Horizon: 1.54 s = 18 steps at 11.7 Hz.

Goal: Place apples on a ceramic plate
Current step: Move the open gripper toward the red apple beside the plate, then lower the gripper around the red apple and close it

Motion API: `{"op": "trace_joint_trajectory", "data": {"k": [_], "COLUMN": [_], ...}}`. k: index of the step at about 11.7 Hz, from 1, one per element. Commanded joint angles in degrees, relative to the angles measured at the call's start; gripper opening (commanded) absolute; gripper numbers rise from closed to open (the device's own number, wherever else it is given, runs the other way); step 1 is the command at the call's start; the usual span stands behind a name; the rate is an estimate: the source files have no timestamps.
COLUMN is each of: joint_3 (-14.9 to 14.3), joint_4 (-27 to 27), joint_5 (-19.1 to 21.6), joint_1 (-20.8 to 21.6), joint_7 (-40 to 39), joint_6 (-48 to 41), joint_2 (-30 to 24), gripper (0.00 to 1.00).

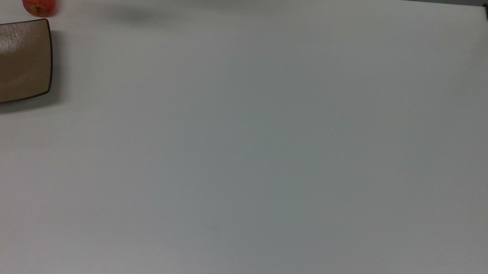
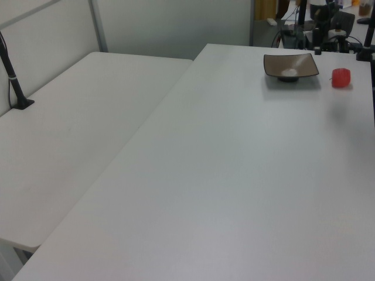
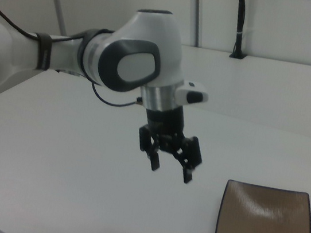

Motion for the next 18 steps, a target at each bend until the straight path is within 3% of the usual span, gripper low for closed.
{"op": "trace_joint_trajectory", "data": {"k": [1, 4, 7, 16, 17, 18], "joint_3": [-5.38, -8.13, -8.13, -8.13, -8.13, -8.05], "joint_4": [-5.92, -7.96, -7.96, -7.52, -7.52, -7.52], "joint_5": [-1.45, -3.29, -4.17, -9.79, -11.28, -11.12], "joint_1": [-2.09, -3.92, -6.39, -8.85, -9.20, -9.38], "joint_7": [-6.15, -9.04, -13.08, -14.41, -15.63, -16.69], "joint_6": [9.72, 16.71, 18.56, 24.89, 25.15, 25.07], "joint_2": [-0.70, 3.33, 7.73, 15.83, 15.92, 15.92], "gripper": [1.00, 1.00, 1.00, 1.00, 0.78, 0.48]}}
